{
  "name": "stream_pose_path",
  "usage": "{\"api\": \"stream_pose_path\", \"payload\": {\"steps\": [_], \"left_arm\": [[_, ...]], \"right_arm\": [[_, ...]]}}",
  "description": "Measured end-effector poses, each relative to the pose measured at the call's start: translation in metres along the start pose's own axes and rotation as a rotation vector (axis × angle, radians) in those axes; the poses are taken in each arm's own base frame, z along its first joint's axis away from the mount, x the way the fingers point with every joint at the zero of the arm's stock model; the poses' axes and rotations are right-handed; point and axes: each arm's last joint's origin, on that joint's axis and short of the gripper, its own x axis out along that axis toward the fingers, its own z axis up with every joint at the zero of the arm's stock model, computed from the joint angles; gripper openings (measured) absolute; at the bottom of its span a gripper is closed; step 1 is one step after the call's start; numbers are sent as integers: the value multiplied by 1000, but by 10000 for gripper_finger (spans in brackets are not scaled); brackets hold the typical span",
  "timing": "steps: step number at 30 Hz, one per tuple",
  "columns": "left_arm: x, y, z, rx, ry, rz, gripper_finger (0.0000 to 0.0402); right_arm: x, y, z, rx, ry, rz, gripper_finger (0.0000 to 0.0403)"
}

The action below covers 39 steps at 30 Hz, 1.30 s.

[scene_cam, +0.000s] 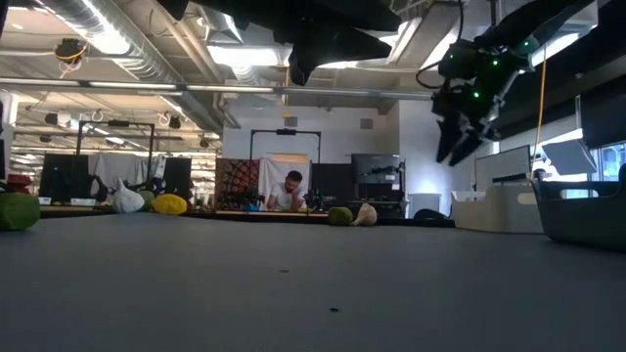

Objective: Sort produce into baskets
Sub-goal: Put the white garlic into the white bin

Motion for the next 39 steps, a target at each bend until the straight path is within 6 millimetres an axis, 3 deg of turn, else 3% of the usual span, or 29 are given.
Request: {"api": "stream_pose_path", "payload": {"steps": [5,16,28,35,39], "left_arm": [[0,0,0,0,0,0,150],[0,0,0,20,-2,9,150],[0,0,0,22,-2,9,150],[2,9,2,18,-6,32,150],[3,19,5,14,-11,59,150]], "right_arm": [[1,5,6,11,-67,120,244],[12,37,15,-90,-151,136,245],[66,48,21,-78,-166,121,345],[93,47,24,-60,-197,76,337],[107,49,38,-73,-222,78,324]]}}
